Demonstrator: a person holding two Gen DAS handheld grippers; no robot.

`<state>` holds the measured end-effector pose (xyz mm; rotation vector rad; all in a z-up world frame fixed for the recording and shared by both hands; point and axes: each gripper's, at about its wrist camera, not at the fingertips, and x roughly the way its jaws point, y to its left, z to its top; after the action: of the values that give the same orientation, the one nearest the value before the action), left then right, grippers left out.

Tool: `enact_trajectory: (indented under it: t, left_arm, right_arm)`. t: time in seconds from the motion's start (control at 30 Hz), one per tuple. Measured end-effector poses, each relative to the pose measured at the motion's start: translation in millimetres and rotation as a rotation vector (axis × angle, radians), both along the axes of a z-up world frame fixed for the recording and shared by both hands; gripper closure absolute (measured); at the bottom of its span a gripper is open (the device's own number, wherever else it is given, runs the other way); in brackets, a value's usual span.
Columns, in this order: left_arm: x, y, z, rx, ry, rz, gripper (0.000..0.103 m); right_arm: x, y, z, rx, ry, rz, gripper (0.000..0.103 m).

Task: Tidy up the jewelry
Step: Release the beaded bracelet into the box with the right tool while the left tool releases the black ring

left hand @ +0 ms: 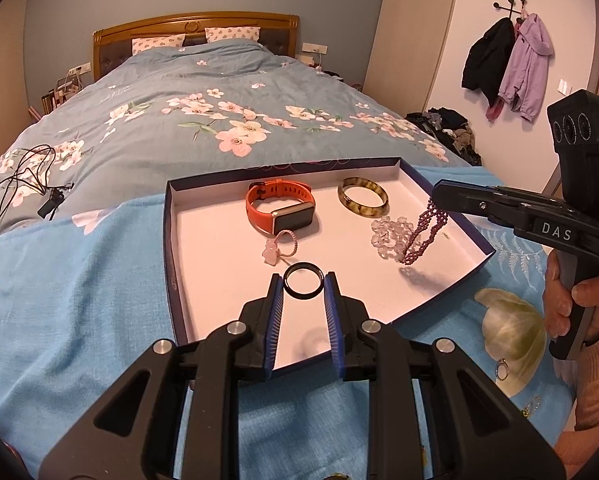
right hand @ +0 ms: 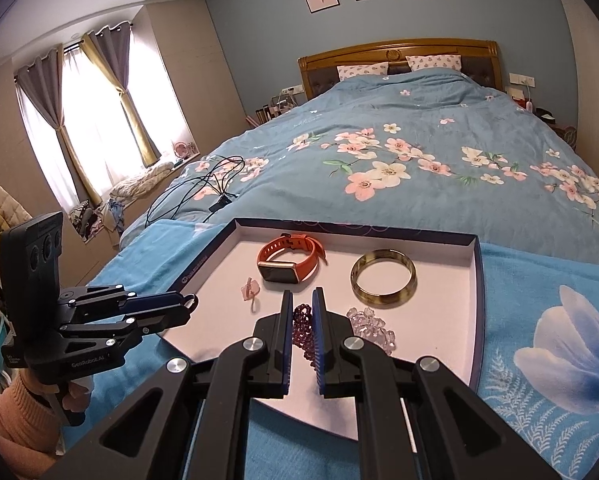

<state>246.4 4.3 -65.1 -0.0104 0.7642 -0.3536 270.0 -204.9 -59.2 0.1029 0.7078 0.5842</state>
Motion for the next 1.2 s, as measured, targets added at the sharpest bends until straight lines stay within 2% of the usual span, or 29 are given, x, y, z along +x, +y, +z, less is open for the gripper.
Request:
enact_trajectory:
  t: [0.63, 1.2]
  left_arm:
    - [16.6, -10.9, -13.7, 0.033, 0.05, -0.01, 0.082]
    - [44.6, -16.0, -32.1, 0.055, 0.105, 0.028, 0.082]
  right_arm:
    - [18.3, -14.9, -24.9, -0.058, 0.053, -0.052, 0.095]
    - [25.9, -21.1, -34.7, -0.07, 0.081, -0.086, 0.094]
